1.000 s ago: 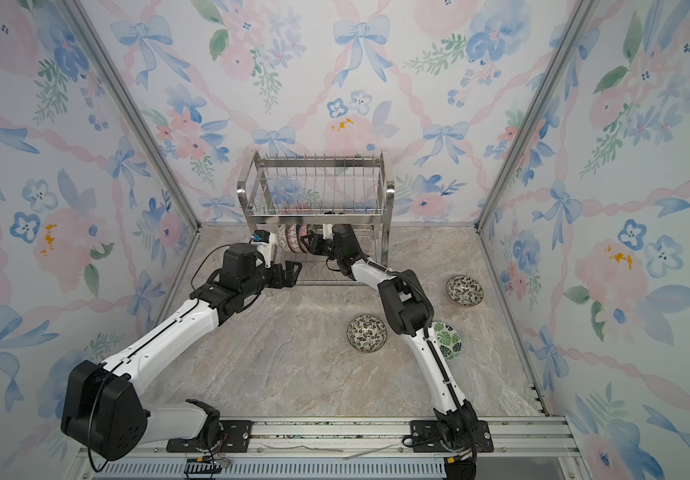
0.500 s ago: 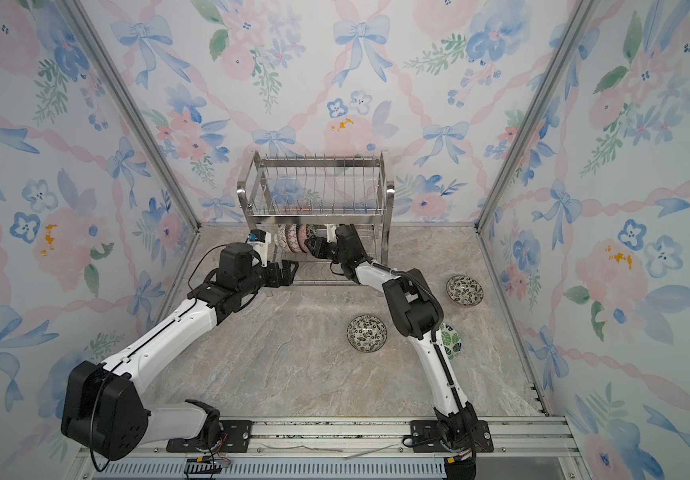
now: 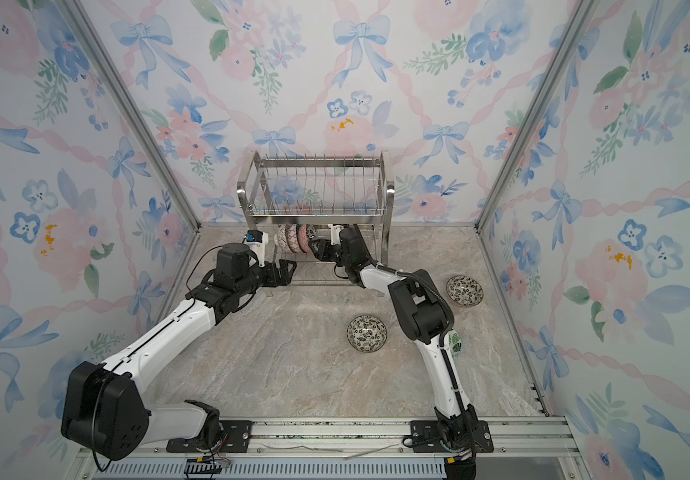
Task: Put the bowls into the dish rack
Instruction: 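Open the right gripper to release the pink-rimmed bowl in the rack, then withdraw the right gripper from the rack while the left gripper reaches the green bowl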
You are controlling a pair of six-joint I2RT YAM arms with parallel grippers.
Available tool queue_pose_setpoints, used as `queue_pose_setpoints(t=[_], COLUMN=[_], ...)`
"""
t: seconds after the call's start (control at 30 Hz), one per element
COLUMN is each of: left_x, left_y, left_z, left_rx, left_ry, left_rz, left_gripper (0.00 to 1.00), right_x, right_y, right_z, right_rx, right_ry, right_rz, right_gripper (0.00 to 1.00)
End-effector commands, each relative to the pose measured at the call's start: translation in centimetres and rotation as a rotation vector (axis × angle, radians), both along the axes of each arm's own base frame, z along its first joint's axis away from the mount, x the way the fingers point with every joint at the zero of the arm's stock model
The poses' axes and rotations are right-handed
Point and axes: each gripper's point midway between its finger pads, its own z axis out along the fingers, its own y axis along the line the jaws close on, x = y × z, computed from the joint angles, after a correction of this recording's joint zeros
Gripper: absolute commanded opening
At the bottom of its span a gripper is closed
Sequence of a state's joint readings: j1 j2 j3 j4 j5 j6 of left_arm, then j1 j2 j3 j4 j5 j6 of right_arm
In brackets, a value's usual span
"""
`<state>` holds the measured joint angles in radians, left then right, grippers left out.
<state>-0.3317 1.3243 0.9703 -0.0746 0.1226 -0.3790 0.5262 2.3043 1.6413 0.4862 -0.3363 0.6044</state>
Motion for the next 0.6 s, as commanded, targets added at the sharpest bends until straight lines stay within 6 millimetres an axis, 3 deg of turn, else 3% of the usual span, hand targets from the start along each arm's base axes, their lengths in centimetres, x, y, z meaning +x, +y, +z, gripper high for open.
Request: queue_pose_setpoints(t=[0.0,0.57], left_x=[-0.3,-1.3], left_y=[0.3,0.4], left_z=[0.9,1.8], left_rx=[-0.034,-0.059], left_ry=[-0.021,-0.042], left_rz=[0.004,0.001], left_gripper=[0.98,0.98], right_x=[-0.5,-6.1], right_y=[-0.6,-1.0], right_z=[3.5,3.5], right_rx=[0.005,-0.247], right_ry=[-0.081,-0.132], right_rz=[-0.020,0.001], right_gripper=[0.45,0.55])
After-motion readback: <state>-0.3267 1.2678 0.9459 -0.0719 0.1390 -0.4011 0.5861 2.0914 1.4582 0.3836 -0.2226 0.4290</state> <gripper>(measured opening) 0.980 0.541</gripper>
